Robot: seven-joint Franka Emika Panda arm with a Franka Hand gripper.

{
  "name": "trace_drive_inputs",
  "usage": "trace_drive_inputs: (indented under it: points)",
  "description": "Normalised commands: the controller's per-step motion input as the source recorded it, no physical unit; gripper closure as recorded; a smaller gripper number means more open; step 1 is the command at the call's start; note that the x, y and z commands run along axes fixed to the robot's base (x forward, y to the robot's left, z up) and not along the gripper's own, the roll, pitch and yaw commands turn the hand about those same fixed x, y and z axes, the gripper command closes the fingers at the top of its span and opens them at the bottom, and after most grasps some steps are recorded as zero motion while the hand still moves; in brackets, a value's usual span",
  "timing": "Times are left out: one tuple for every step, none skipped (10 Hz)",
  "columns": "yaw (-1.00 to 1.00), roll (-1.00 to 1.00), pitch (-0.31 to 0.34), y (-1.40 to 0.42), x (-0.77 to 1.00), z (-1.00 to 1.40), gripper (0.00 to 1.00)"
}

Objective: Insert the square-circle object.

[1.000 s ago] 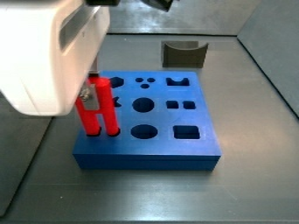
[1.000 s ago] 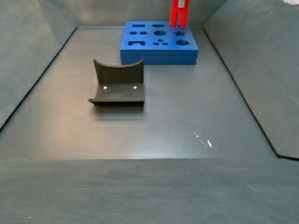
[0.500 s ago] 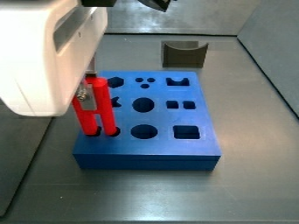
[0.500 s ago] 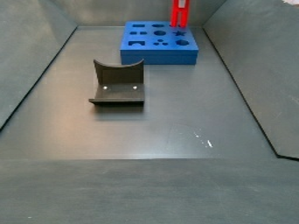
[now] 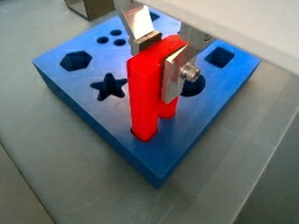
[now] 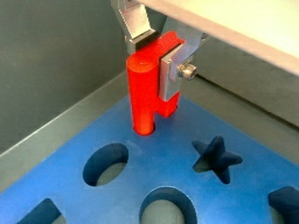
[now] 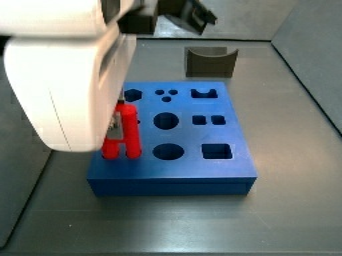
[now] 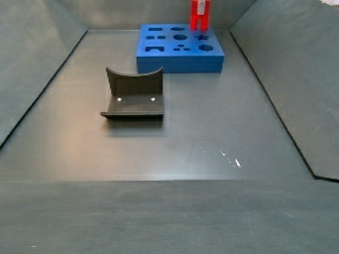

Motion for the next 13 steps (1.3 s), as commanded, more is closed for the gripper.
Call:
trace_drive_inputs:
  points:
    - [-0.05, 0.06, -0.050, 0.00, 0.03, -1.00, 1.00]
    - [-0.04, 0.05, -0.020, -0.01, 0.04, -1.00, 1.00]
    - [-0.03, 0.05, -0.009, -0.01, 0.05, -1.00, 1.00]
    - [0.00, 0.05, -0.010, 0.00, 0.04, -1.00, 1.00]
    - [0.00, 0.06, -0.011, 0.00, 0.05, -1.00, 1.00]
    - [0.00, 0.05, -0.010, 0.00, 0.03, -1.00, 1.00]
    - [0.00, 0.05, -0.010, 0.00, 0.03, -1.00, 1.00]
    - [0.00, 0.05, -0.010, 0.00, 0.03, -1.00, 1.00]
    - [0.00, 0.06, -0.010, 0.00, 0.05, -1.00, 1.00]
    - [0.00, 0.06, -0.009, -0.02, 0.06, -1.00, 1.00]
    - [0.00, -0.08, -0.286, 0.00, -0.05, -0.66, 1.00]
    - [0.00, 0.00, -0.004, -0.04, 0.01, -0.08, 1.00]
    - [0.00, 0.08, 0.000, -0.09, 0.00, 0.00, 1.00]
